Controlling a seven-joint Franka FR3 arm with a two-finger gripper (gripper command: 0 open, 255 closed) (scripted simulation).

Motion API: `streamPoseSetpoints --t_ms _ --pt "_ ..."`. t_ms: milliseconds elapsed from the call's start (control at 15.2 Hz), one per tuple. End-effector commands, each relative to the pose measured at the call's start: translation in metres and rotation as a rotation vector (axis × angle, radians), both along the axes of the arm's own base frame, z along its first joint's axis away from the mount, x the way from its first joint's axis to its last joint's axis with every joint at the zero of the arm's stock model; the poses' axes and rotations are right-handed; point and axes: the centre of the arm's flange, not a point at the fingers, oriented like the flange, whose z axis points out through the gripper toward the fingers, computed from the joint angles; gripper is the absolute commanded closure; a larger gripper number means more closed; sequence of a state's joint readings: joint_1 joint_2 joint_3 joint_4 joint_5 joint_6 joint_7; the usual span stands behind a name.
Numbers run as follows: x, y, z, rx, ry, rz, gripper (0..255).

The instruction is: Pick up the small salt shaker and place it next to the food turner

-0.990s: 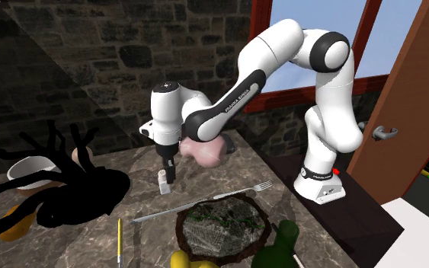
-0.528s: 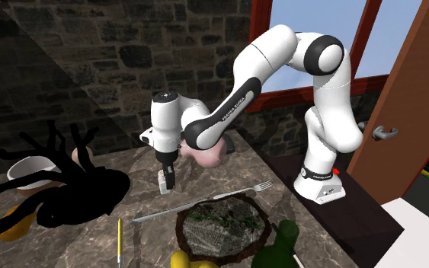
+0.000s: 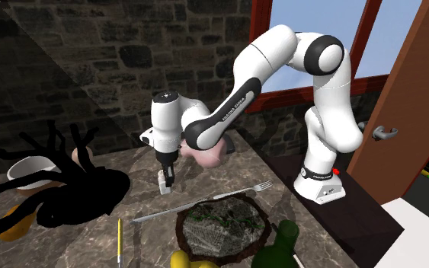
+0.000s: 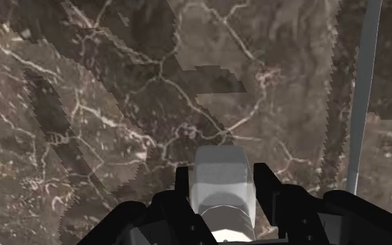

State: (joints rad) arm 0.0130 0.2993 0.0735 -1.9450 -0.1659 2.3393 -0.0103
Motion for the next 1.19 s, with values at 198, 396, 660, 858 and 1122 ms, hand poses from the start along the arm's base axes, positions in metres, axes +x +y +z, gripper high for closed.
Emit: streamPoseSetpoints --t_ms 198,396,660,858,1122 --pt "0.0 0.0 0.0 0.0 0.001 -0.001 255" --pt "0.0 0.0 0.0 0.0 0.001 -0.001 255" --pt "0.0 0.0 0.021 0.0 0.001 -0.001 255" --pt "0.0 0.0 0.036 0.0 0.001 -0.001 255" --pt "0.0 0.0 0.058 0.0 0.001 -0.001 255"
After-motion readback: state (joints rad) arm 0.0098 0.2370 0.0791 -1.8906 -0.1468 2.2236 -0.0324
